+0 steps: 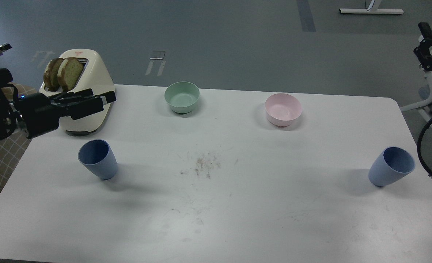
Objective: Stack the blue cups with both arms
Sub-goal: 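Lower the left gripper beside the blue cup and grasp it, then lift the blue cup with the left gripper and carry it to table center, then set the blue cup upright, open the left gripper and withdraw, then reach the right gripper to the other blue cup and grasp it, then lift the blue cup with the right gripper over the centered cup, then lower the held cup into the centered blue cup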
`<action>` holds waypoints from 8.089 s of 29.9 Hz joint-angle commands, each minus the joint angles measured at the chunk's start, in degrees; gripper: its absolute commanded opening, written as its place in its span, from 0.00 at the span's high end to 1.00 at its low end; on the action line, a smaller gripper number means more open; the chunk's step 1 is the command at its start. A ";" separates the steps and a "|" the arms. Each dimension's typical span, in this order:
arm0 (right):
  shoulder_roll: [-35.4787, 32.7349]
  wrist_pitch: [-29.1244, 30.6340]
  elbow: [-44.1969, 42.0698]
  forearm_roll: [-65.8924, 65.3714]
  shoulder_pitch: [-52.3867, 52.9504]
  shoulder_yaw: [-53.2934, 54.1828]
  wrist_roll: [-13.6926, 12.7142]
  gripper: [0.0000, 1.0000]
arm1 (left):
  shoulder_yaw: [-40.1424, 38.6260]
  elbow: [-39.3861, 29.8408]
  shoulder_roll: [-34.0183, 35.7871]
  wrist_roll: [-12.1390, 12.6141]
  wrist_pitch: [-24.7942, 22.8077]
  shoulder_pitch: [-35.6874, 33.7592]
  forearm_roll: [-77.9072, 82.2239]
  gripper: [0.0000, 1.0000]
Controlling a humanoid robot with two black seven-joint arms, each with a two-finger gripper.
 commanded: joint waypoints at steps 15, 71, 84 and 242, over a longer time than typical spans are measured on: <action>0.11 0.00 -1.24 -0.06 -1.86 -0.02 0.02 0.00 | 3.62 4.65 -0.02 -0.08 0.07 1.98 19.62 0.09; -1.64 0.00 -1.06 0.02 -5.90 3.67 0.19 0.00 | 8.34 -1.31 -5.61 -4.21 -9.91 -16.80 19.80 1.00; -2.79 0.00 -0.89 0.02 -8.72 5.61 0.28 0.00 | 29.37 14.13 -27.96 -0.52 -9.91 -36.95 21.56 1.00; 0.64 0.00 29.17 -68.71 17.21 -64.00 -4.29 1.00 | -6.93 39.28 -32.10 2.38 -7.84 -20.69 -76.70 0.02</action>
